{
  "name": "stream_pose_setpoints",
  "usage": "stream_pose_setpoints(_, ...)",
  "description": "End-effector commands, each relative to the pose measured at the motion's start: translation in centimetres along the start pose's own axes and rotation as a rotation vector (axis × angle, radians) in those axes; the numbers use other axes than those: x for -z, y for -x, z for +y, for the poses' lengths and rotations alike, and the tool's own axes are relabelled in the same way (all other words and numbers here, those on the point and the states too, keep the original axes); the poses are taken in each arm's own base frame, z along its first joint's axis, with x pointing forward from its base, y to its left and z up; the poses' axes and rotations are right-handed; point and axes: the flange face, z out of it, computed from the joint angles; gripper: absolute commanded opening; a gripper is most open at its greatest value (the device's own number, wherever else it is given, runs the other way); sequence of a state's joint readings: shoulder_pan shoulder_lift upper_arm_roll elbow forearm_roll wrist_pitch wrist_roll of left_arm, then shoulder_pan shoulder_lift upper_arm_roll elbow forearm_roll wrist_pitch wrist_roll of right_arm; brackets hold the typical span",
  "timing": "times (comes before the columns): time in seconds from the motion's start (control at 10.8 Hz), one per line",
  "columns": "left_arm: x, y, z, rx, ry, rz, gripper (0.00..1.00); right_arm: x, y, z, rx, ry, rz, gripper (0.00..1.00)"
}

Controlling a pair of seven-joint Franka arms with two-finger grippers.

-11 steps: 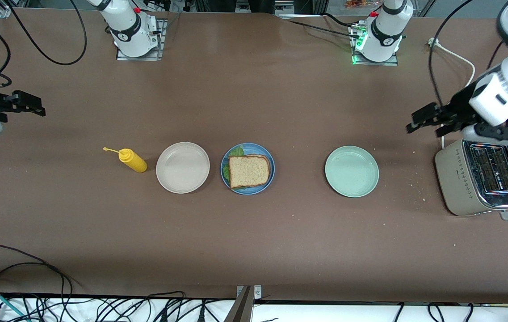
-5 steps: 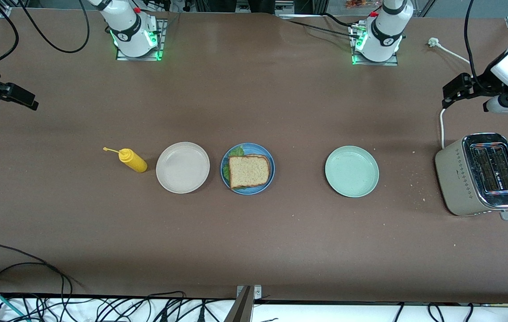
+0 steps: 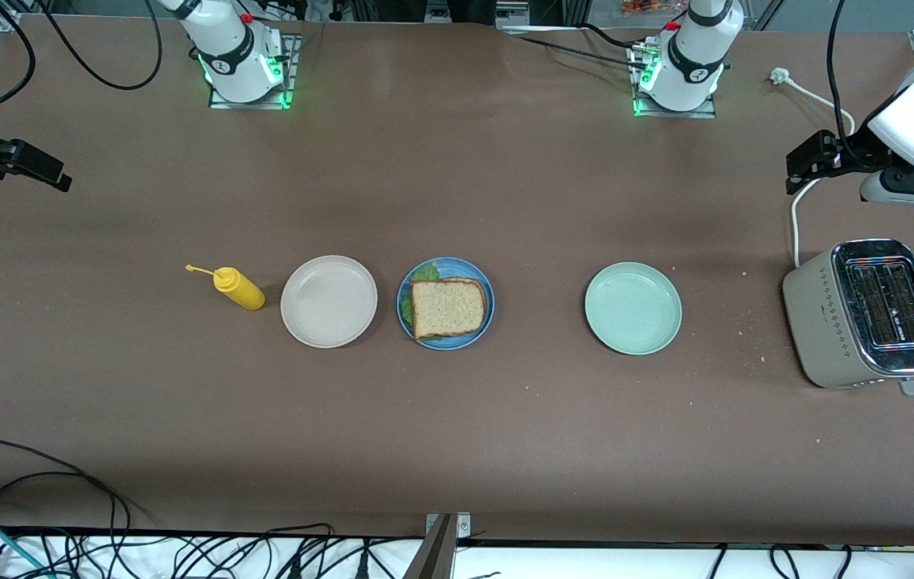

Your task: Make sandwich in blue plate with both arms

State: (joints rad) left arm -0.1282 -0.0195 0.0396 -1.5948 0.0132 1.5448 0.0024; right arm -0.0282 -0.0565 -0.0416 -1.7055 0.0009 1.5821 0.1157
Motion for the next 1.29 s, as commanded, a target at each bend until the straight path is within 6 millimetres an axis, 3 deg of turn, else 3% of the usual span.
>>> stream_pose_setpoints(0.0, 0.7, -0.1, 0.6, -0.017, -0.037, -0.012, 1.00, 0.4, 0.6, -0.3, 0.000, 0.000, 0.004, 1.00)
stream_pose_setpoints(1.2, 1.1, -0.1, 0.4, -0.013, -0.036, -0.015, 1.00, 0.1, 0.3, -1.4, 0.023, -0.006, -0.008, 1.00)
